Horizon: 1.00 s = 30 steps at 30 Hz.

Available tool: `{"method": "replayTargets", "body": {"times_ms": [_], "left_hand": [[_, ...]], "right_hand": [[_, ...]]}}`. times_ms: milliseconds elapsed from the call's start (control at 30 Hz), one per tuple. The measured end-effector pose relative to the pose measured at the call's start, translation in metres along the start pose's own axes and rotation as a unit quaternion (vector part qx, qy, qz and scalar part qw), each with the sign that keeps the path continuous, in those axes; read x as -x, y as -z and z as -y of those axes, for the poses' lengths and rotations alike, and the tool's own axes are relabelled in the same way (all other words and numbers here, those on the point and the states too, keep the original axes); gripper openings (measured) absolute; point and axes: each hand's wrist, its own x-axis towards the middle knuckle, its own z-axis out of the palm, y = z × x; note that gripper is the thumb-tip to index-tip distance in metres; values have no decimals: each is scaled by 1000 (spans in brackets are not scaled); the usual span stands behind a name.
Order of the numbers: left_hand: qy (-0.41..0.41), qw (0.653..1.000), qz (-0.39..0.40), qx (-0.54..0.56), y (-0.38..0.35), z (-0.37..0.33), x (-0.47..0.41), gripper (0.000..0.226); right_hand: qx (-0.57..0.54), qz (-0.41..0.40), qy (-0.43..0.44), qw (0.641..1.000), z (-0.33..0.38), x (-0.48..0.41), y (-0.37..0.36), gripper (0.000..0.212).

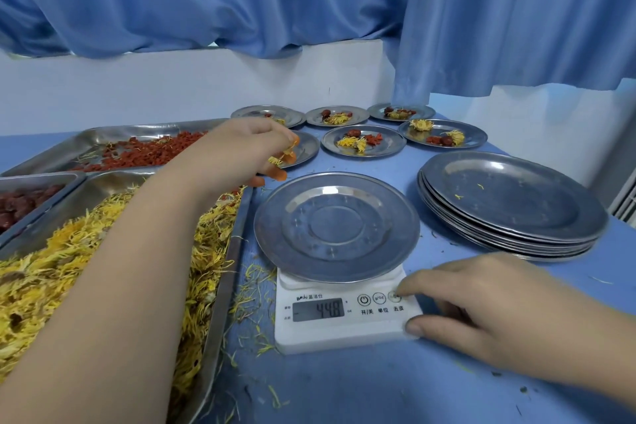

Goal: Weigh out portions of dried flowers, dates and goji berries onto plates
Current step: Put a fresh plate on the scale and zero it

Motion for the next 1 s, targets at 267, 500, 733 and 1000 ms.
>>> {"method": "replayTargets", "body": {"times_ms": [267, 500, 733, 1000], "left_hand": [[-26, 999, 34, -27, -4, -4, 4, 19], [-28, 998, 38, -28, -7, -5, 5, 18], [-34, 997, 51, -36, -9, -9, 4, 19], [-52, 997, 44, -33, -5, -31, 20, 18]], "right_hand": [[21, 33, -19, 999, 7, 0, -3, 64], [97, 79, -27, 992, 21, 0, -6, 69], [64, 14, -23, 998, 14, -6, -1, 61], [19, -70, -26, 997, 7, -11, -9, 38]]}}
